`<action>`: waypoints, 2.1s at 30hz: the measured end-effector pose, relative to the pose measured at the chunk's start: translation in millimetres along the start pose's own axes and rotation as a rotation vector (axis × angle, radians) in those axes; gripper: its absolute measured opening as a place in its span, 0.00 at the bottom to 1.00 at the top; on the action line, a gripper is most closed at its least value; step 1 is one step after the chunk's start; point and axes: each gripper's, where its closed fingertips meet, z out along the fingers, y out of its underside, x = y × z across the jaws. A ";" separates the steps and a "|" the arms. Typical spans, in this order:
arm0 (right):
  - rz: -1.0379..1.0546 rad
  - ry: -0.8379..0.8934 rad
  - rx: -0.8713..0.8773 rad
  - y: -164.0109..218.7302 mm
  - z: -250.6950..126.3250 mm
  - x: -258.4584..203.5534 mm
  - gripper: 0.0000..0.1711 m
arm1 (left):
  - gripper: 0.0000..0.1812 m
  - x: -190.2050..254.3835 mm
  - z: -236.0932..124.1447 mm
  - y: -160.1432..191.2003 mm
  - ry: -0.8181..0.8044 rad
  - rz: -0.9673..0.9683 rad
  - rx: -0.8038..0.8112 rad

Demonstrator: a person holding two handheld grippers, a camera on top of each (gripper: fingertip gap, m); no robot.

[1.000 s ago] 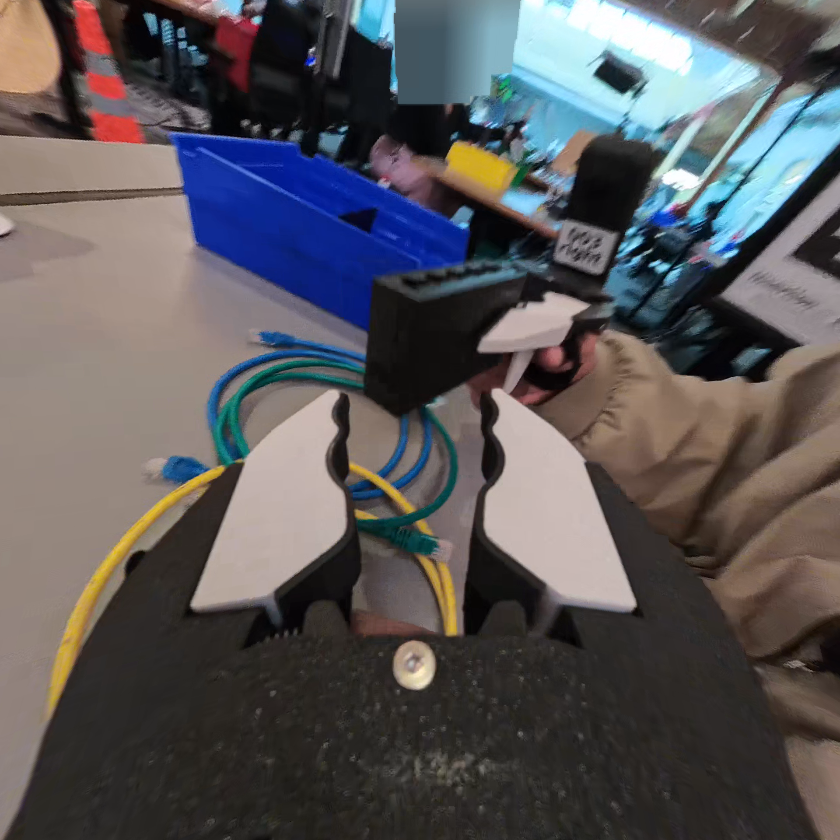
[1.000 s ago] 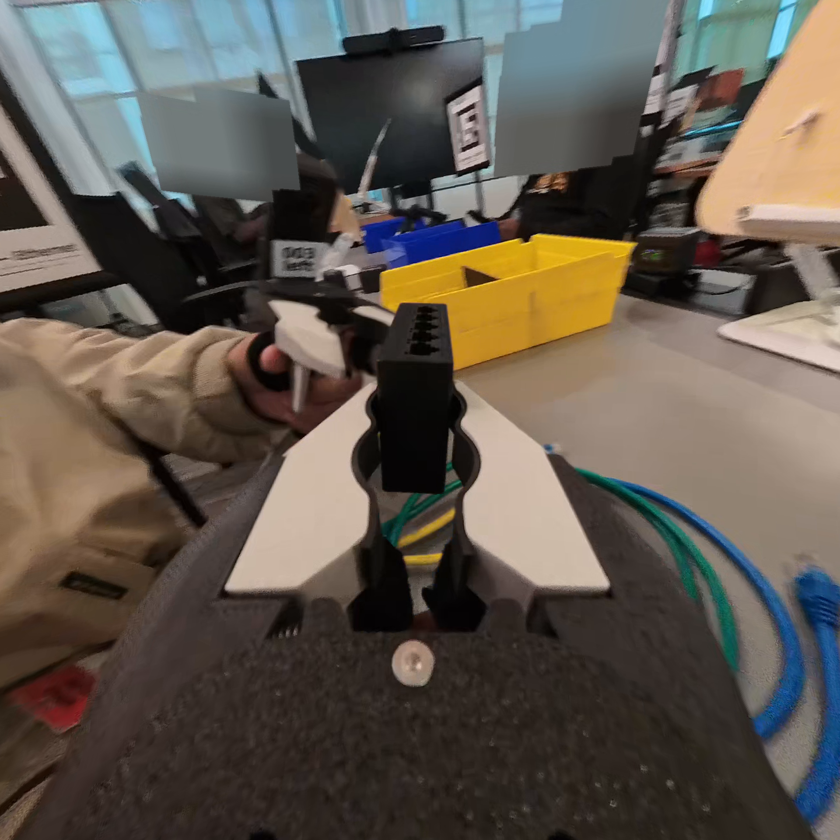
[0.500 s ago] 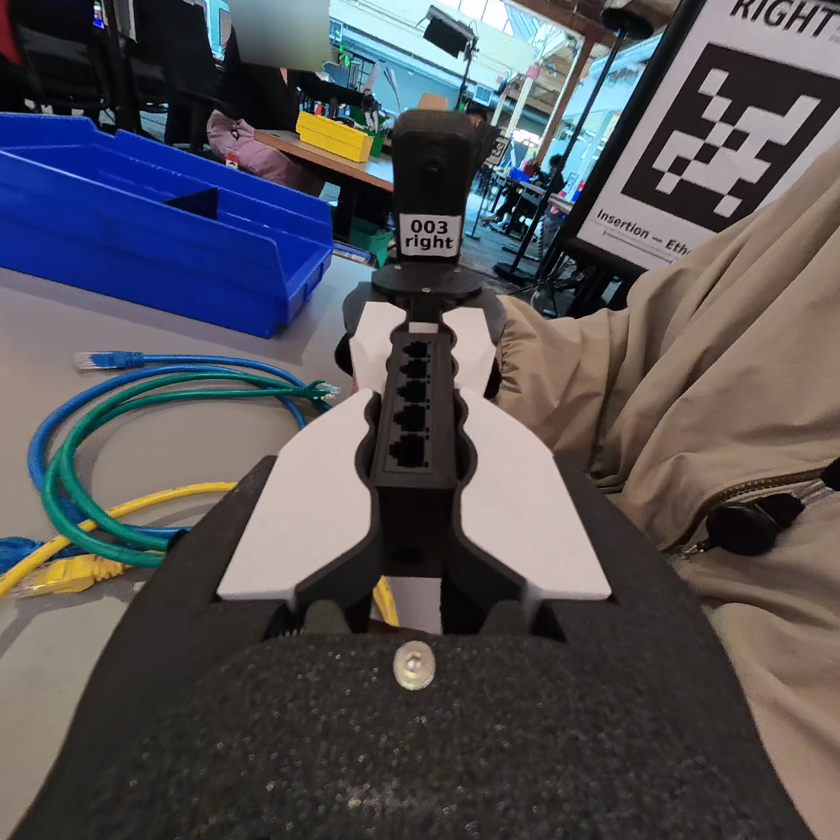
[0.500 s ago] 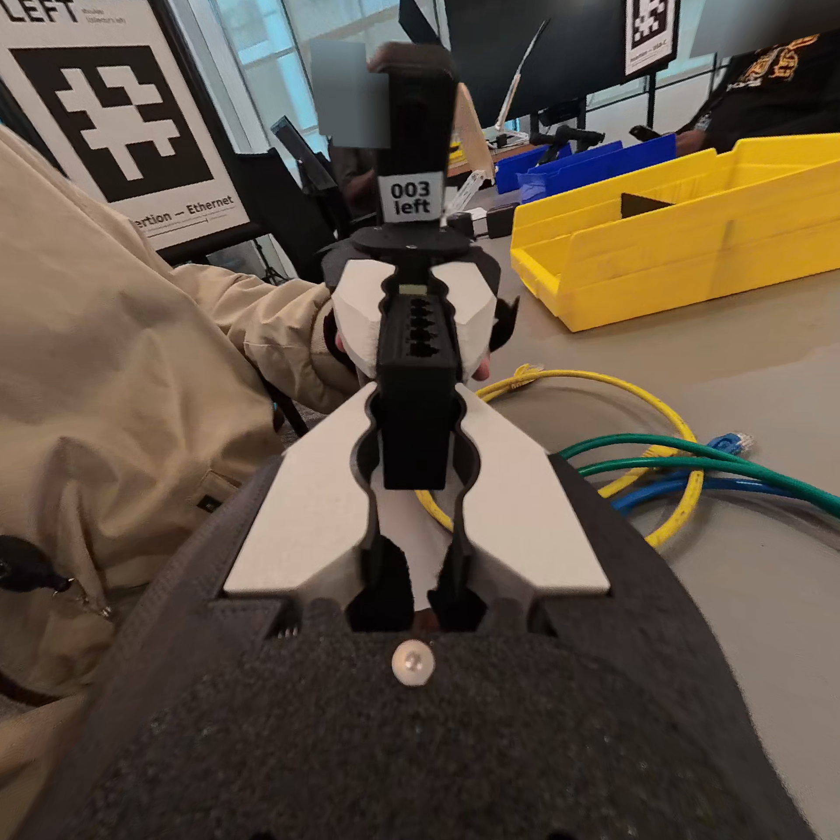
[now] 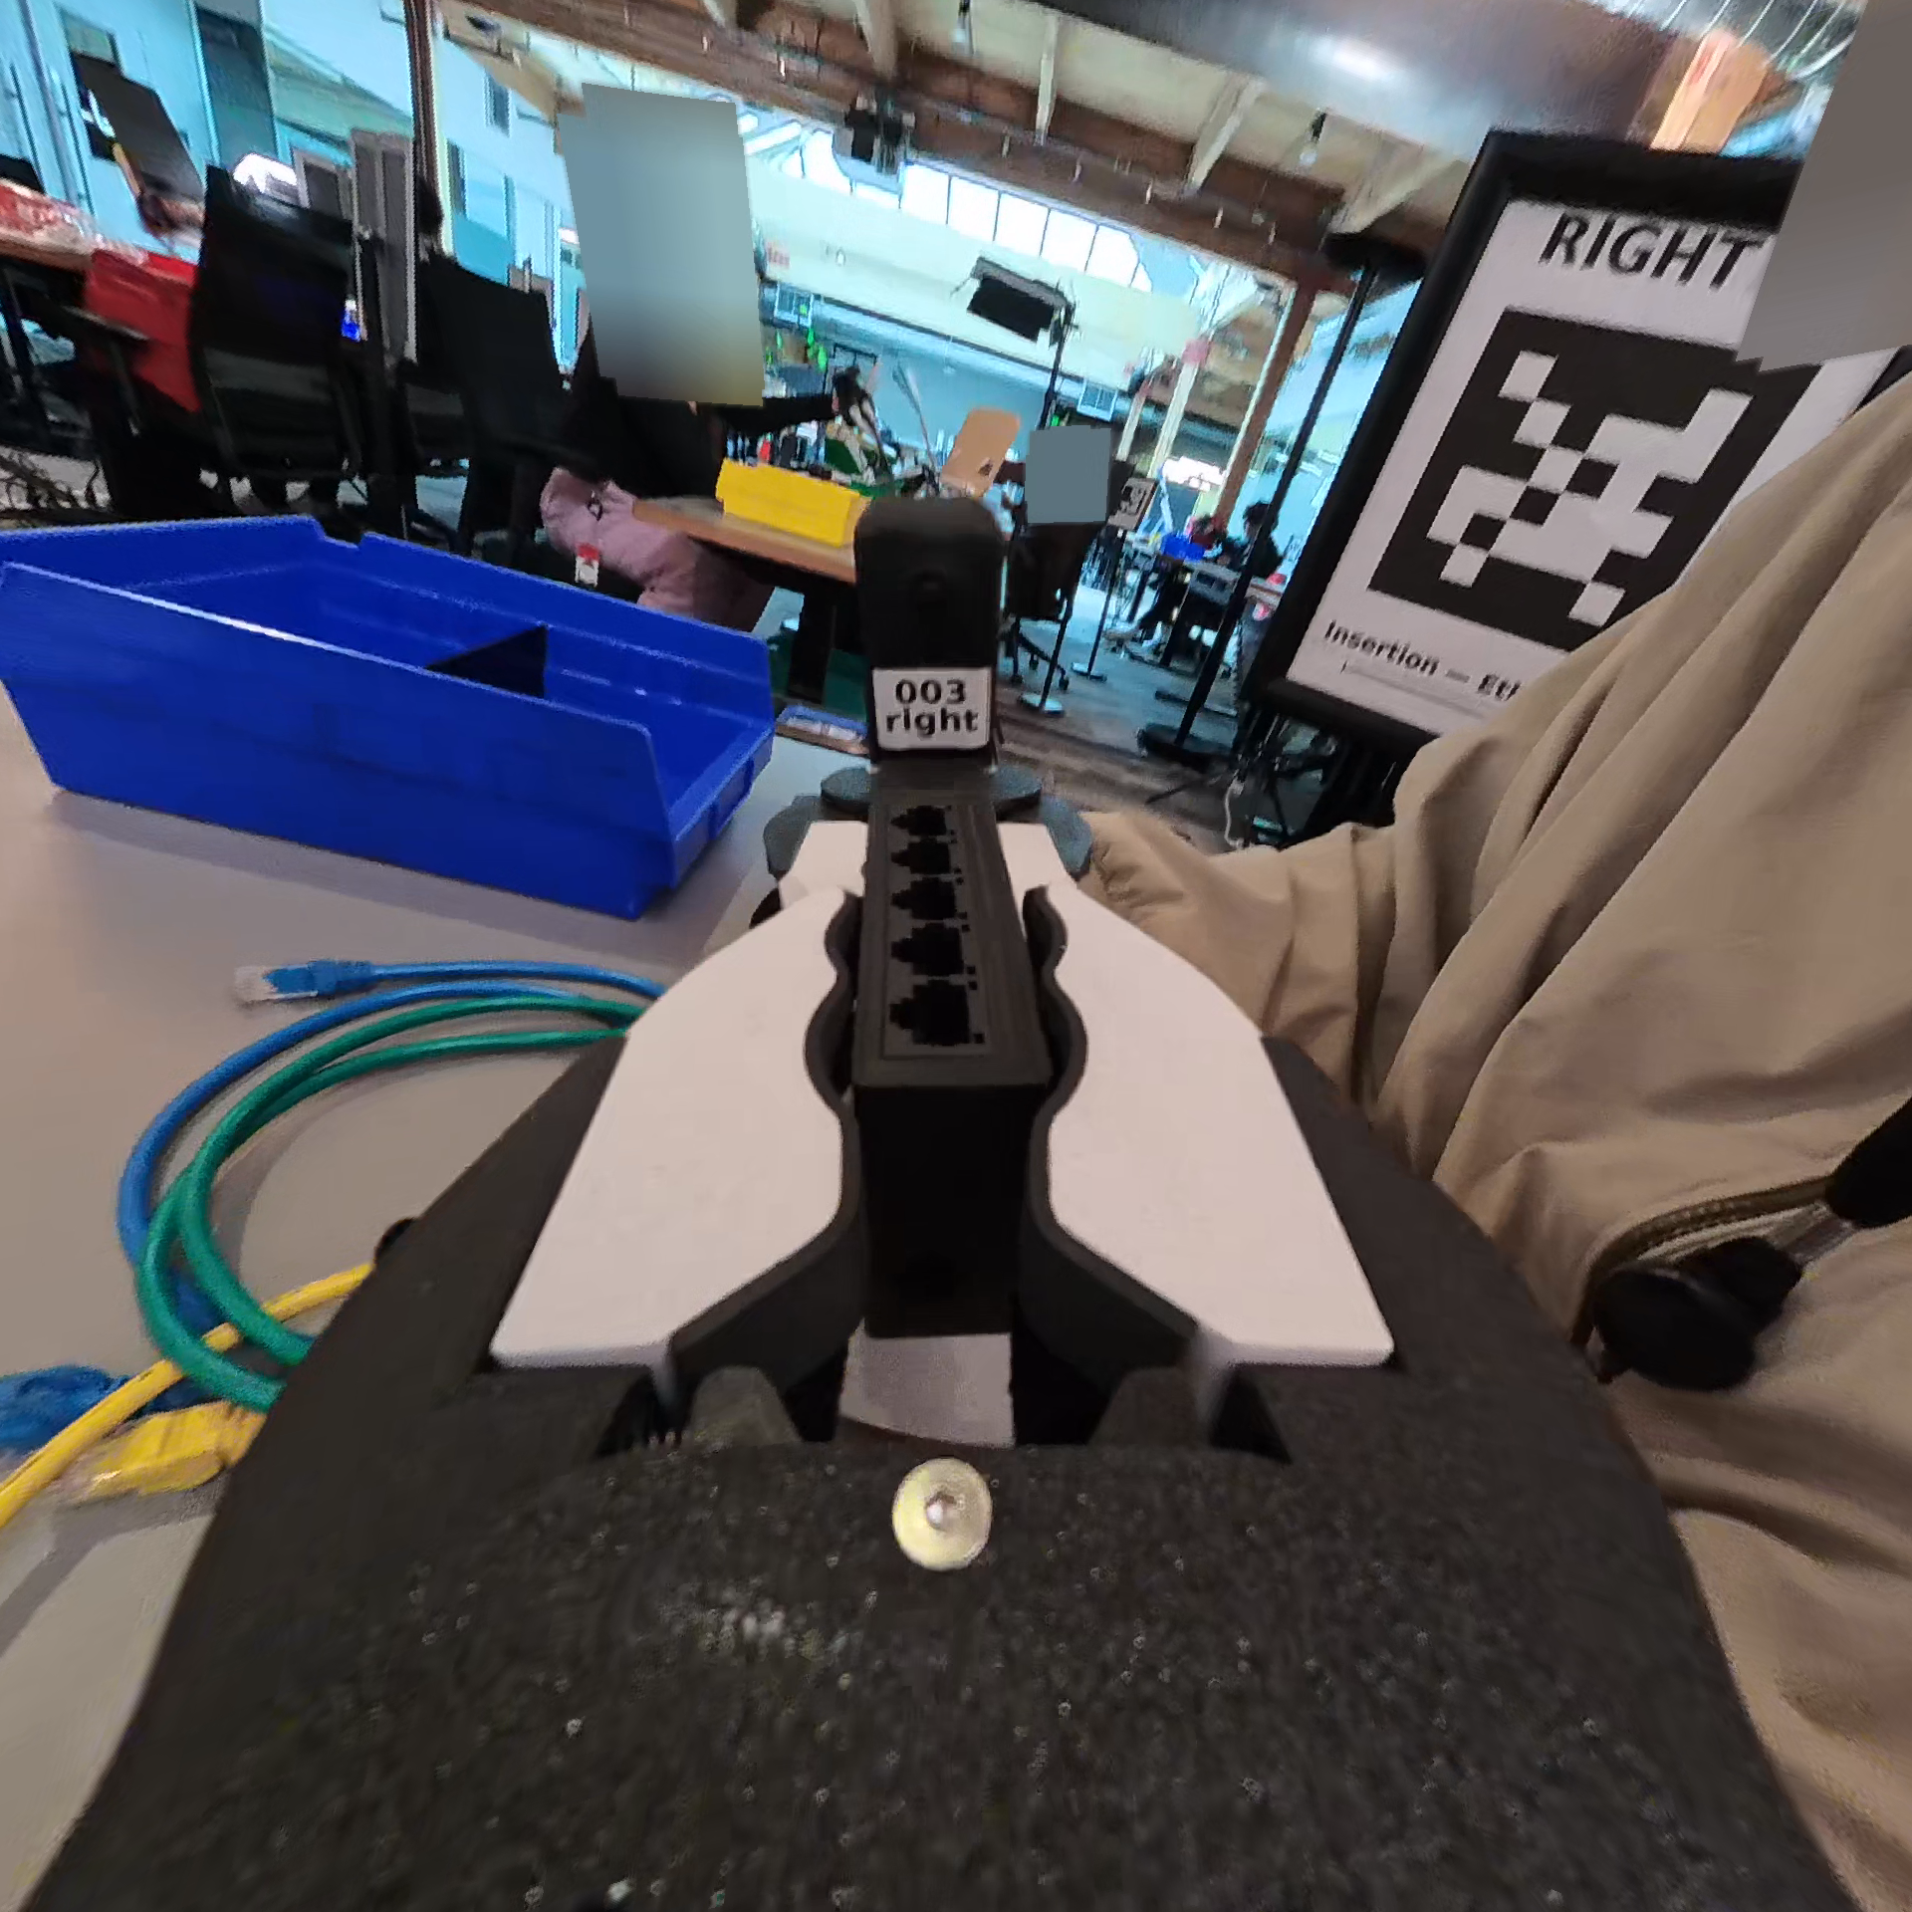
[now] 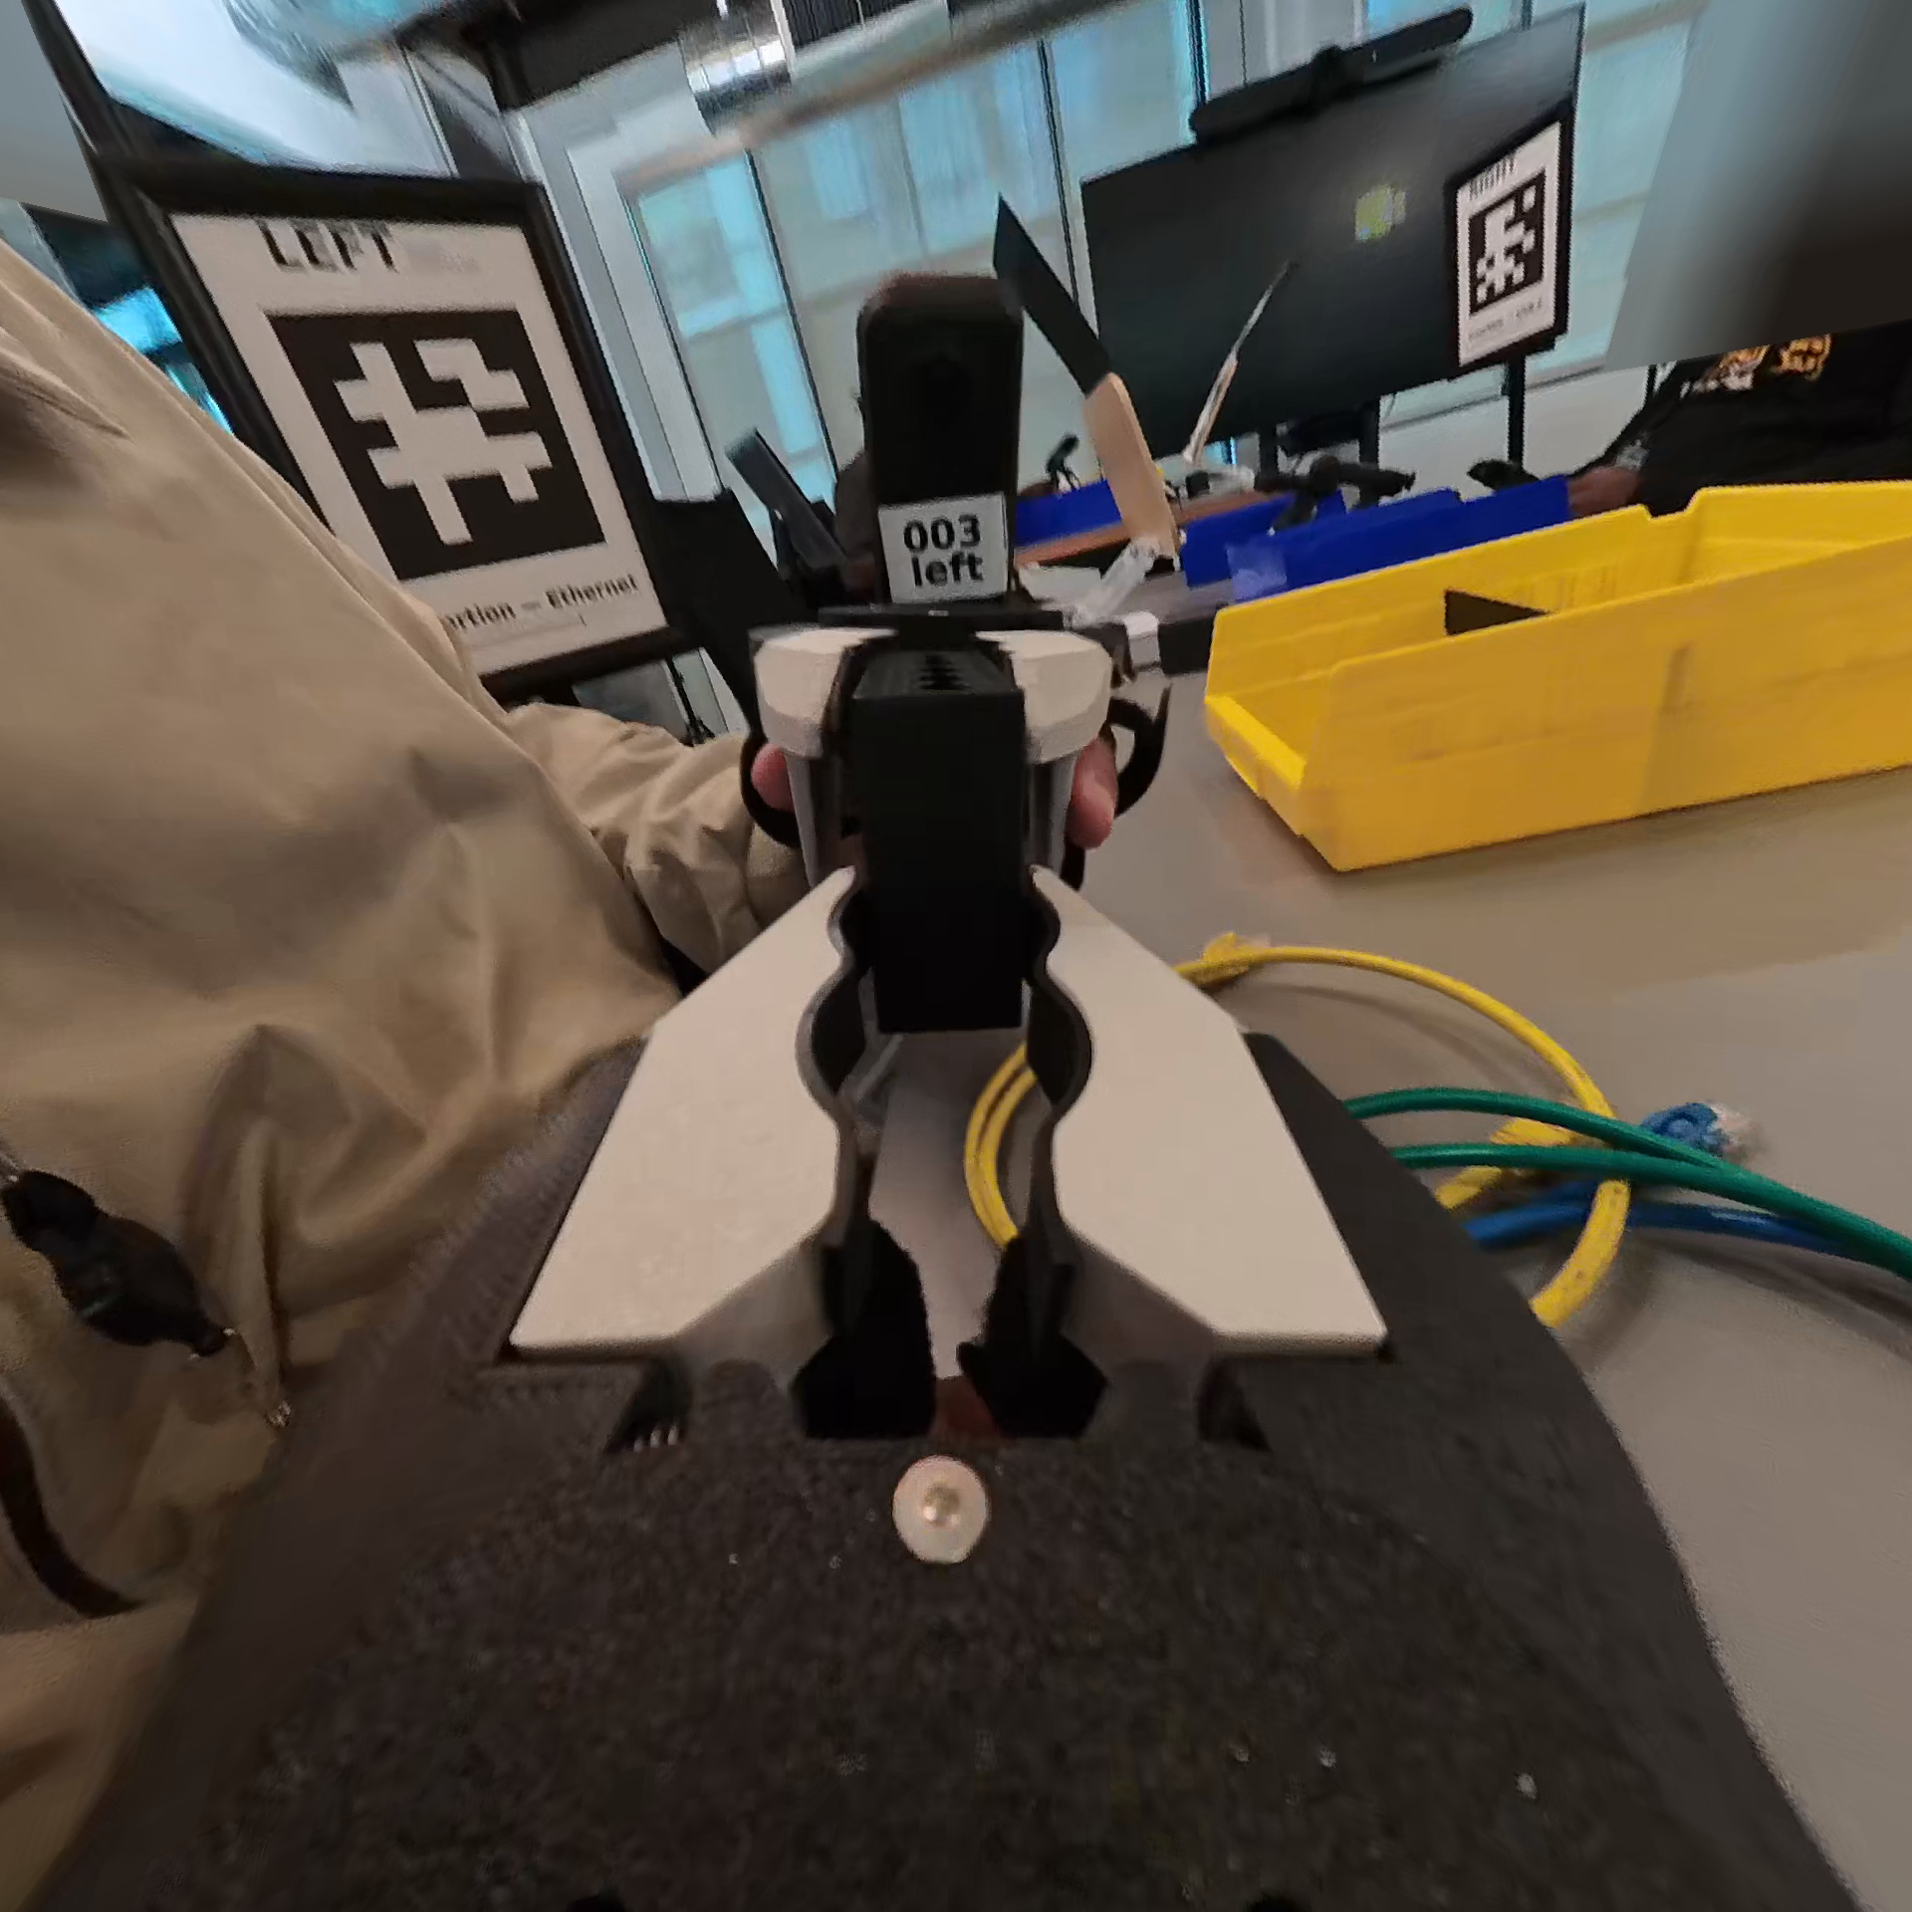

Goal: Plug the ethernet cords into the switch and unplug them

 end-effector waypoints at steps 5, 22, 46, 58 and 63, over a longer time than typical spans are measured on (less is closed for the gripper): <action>0.037 -0.024 0.074 -11.0 1.0 -3.6 0.15 | 0.18 1.3 2.6 -2.8 -0.009 0.003 0.027; 0.012 0.089 -0.055 11.6 9.7 11.6 0.17 | 0.16 -14.1 -1.3 8.3 -0.103 0.128 -0.037; -0.069 0.730 -0.303 6.3 -69.6 99.7 0.30 | 0.16 -125.3 -84.2 6.7 -0.639 0.582 -0.125; -0.102 0.609 -0.563 71.4 -47.5 61.7 0.27 | 0.16 -134.3 -93.1 8.4 -0.678 0.505 -0.132; -0.048 0.669 -0.542 74.0 -64.4 58.0 0.26 | 0.16 -140.7 -105.5 8.7 -0.727 0.469 -0.136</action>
